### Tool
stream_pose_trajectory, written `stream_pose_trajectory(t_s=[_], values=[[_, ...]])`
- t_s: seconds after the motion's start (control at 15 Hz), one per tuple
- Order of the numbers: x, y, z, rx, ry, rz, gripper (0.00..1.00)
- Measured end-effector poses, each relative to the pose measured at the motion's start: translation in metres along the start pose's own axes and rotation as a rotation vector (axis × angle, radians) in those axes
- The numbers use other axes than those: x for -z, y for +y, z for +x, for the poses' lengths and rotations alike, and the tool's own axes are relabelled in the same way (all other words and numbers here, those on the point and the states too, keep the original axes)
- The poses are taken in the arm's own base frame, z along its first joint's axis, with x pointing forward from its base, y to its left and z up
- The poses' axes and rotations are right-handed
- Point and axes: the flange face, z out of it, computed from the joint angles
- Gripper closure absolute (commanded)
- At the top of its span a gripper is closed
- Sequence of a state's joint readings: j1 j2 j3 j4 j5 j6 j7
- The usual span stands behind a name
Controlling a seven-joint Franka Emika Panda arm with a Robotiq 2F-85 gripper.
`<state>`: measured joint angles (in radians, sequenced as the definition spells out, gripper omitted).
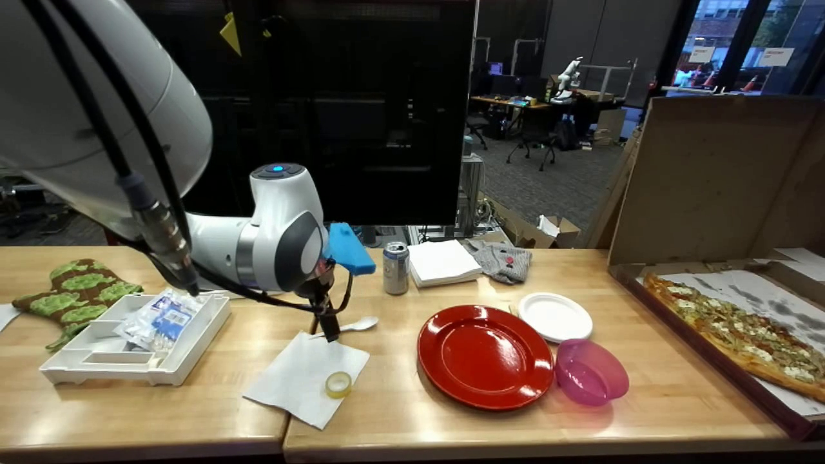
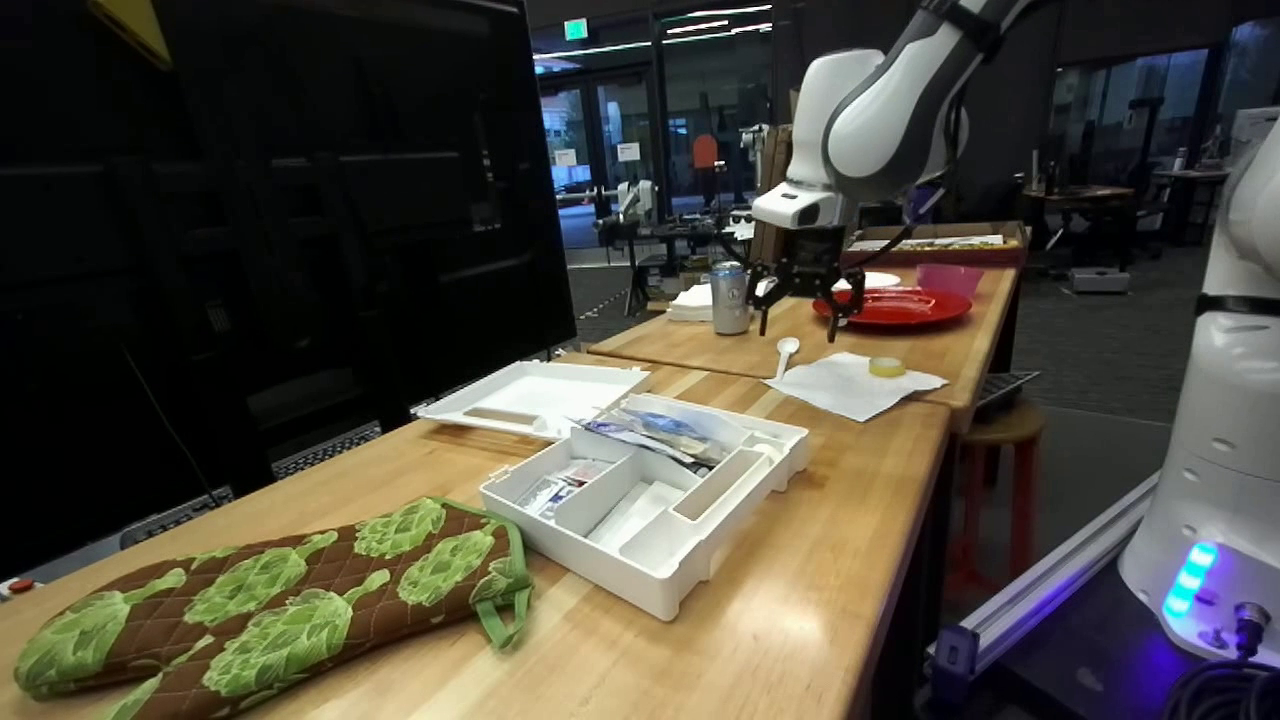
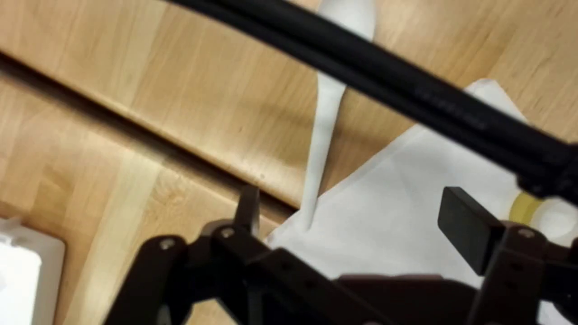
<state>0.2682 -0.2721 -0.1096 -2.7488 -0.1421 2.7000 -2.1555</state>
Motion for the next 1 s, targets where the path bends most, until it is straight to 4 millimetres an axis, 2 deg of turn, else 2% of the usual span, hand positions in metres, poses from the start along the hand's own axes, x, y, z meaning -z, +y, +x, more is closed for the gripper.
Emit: stream_pose_trajectory(t_s=[0.2, 0.47, 0.73, 1.0], values=[[0.005, 0.024, 0.013, 0.092, 0.013, 0.008, 0.00], [0.005, 0.050, 0.018, 0.111, 0.007, 0.010, 0.00], [-0.002, 0.060, 0.010, 0.105, 0.009, 0.017, 0.00], [-0.015, 0.060, -0.004, 0.081, 0.020, 0.040, 0.00]])
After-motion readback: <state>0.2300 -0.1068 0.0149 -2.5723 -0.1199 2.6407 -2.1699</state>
